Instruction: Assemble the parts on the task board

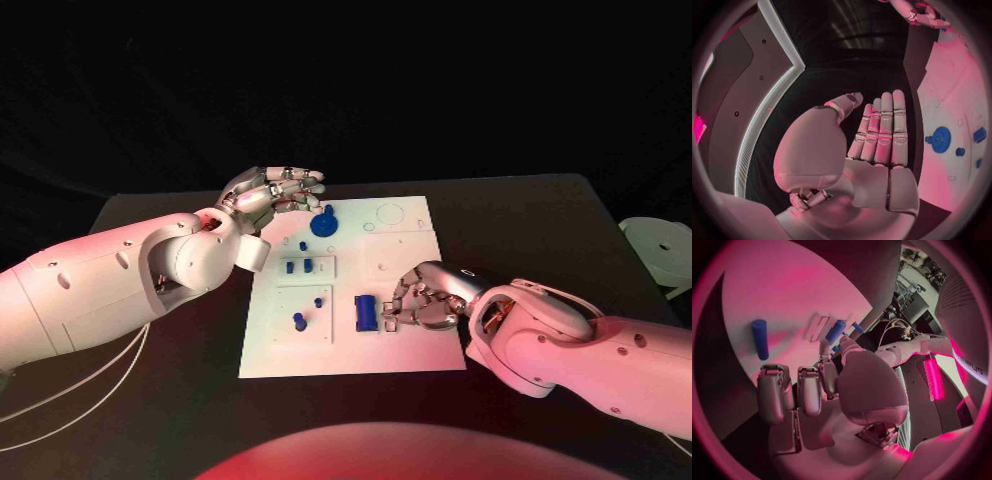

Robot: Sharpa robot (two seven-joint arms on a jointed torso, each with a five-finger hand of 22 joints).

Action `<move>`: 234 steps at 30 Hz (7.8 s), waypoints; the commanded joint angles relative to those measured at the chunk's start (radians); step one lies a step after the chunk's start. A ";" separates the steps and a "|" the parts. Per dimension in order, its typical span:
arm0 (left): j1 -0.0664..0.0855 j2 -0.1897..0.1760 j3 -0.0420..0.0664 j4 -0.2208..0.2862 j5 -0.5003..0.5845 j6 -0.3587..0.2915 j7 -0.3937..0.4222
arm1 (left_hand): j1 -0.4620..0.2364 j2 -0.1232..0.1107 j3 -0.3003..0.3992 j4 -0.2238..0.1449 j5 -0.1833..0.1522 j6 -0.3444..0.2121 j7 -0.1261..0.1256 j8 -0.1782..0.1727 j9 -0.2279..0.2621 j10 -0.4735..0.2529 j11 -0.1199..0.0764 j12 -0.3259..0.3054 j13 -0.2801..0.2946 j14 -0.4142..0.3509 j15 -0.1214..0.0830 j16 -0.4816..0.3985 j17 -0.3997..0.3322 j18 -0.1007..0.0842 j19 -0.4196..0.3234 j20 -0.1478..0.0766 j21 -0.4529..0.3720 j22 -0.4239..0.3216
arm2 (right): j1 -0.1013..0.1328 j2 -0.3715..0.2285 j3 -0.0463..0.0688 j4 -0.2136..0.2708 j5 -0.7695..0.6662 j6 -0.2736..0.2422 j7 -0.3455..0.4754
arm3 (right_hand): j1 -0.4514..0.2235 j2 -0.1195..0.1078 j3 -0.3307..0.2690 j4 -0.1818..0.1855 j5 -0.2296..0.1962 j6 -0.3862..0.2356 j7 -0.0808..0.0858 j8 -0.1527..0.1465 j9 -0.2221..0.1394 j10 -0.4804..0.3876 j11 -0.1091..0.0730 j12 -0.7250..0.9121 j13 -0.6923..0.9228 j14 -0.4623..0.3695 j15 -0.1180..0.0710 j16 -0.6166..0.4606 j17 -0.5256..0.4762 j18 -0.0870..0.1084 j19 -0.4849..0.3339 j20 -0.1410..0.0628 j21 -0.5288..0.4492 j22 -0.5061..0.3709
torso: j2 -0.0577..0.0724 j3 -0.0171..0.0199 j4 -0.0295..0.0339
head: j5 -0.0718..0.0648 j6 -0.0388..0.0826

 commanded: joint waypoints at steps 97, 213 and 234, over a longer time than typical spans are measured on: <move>-0.001 -0.002 -0.001 0.006 -0.007 0.024 0.002 | 0.005 0.004 0.001 -0.004 0.002 -0.006 0.002 -0.007 0.001 -0.007 -0.001 -0.002 0.004 -0.010 -0.001 -0.005 0.007 0.002 0.002 0.005 -0.009 -0.004 | -0.006 -0.037 -0.003 0.039 -0.188 -0.037 -0.139 | 0.020 -0.116 0.484 -0.184 0.163 0.007 0.007 -0.052 0.028 -0.029 0.006 -0.078 -0.009 0.070 0.006 -0.016 0.082 0.003 0.058 0.003 -0.007 0.231 | -0.004 -0.0052 -0.0143 | -0.008 -0.003; -0.001 -0.005 -0.001 0.007 -0.007 0.032 -0.012 | -0.001 0.007 0.001 0.001 0.004 -0.006 0.003 -0.008 0.002 -0.009 0.000 -0.001 0.006 -0.011 0.000 -0.005 0.011 0.002 0.003 0.006 -0.014 -0.006 | -0.035 0.044 -0.004 -0.044 -0.036 0.073 -0.091 | -0.092 -0.072 0.296 -0.060 -0.087 0.047 -0.006 -0.060 0.047 0.004 -0.004 -0.035 0.034 0.076 -0.003 -0.001 0.115 -0.002 0.067 -0.005 0.016 0.237 | -0.004 -0.0044 -0.0145 | 0.000 -0.013; -0.001 -0.004 -0.002 0.005 -0.007 0.032 -0.014 | -0.001 0.007 0.001 0.002 0.004 -0.006 0.003 -0.009 0.002 -0.010 0.000 -0.001 0.006 -0.011 0.000 -0.006 0.012 0.002 0.004 0.006 -0.015 -0.007 | -0.032 0.032 -0.004 -0.043 0.039 -0.078 0.040 | -0.105 -0.073 0.289 -0.037 -0.061 0.030 0.001 -0.070 0.043 -0.011 0.002 -0.064 0.015 0.071 0.001 -0.013 0.092 0.007 0.050 -0.002 -0.025 0.225 | -0.008 -0.0071 -0.0162 | -0.004 0.002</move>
